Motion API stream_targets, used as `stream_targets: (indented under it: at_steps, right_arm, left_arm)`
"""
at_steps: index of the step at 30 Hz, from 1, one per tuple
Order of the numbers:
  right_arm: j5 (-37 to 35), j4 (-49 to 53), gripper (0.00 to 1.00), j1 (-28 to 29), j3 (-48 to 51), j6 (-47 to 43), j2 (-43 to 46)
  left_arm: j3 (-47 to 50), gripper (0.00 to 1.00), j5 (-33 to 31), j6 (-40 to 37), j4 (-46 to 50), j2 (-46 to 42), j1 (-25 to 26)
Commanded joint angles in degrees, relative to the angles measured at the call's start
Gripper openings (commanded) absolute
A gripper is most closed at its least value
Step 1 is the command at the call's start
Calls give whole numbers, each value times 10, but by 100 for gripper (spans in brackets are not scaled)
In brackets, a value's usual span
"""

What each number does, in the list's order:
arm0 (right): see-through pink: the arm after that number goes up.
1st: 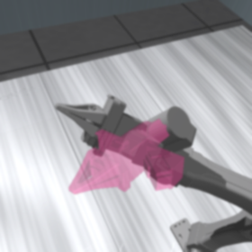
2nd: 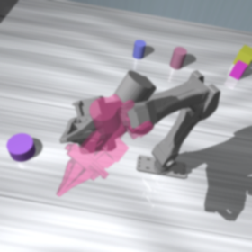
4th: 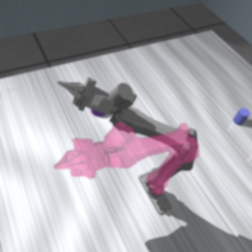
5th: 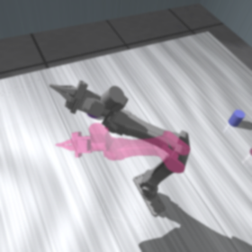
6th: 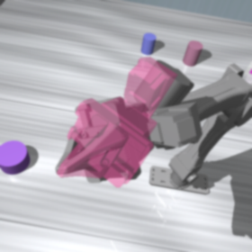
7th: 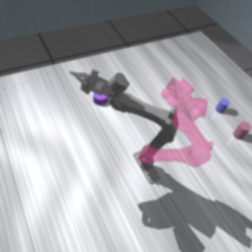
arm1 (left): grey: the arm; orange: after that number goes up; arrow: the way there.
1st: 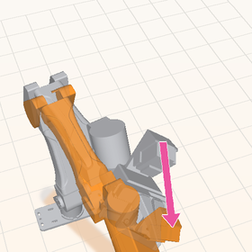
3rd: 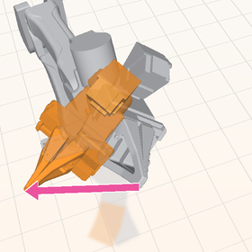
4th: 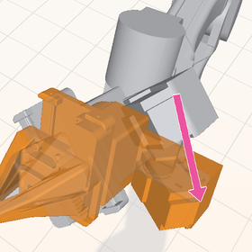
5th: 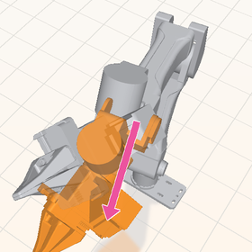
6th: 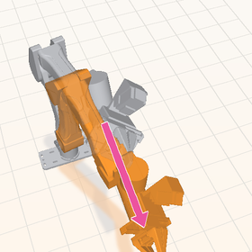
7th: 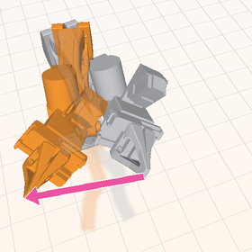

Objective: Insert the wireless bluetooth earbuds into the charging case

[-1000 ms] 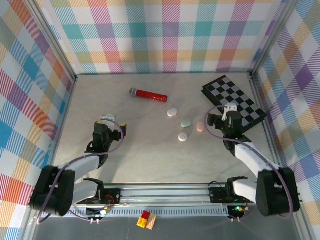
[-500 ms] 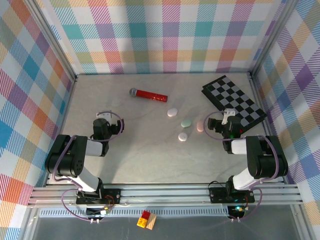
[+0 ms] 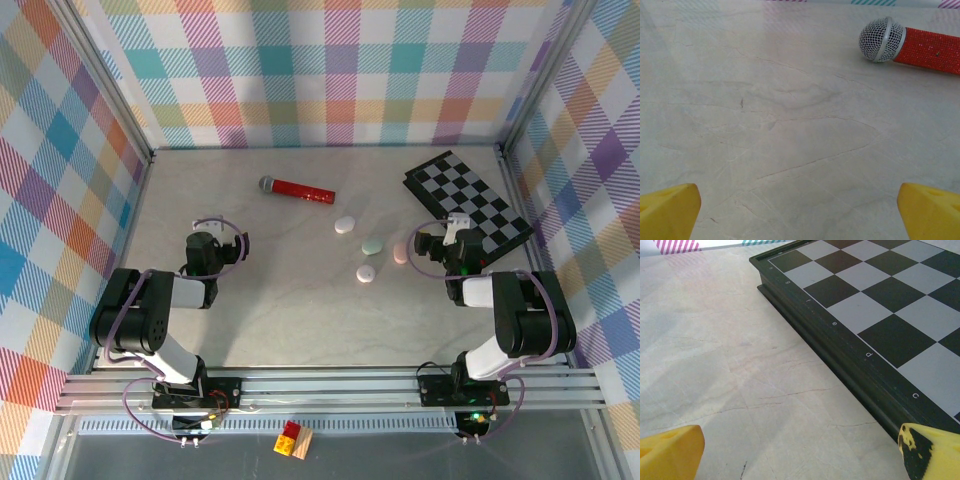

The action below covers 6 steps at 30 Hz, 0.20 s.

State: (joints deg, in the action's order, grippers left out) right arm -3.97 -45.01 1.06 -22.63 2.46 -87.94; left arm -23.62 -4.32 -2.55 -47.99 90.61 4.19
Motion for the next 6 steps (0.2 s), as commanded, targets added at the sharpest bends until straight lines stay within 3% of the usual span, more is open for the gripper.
stream_targets:
  at_steps: [1,6]
  right_arm:
    - [9,-24,99,-4,-8,-7,3]
    - [9,-24,99,-4,-8,-6,2]
  left_arm:
    - [-7,100,3,3,0,0,-5]
    - [-7,100,3,4,-1,0,-5]
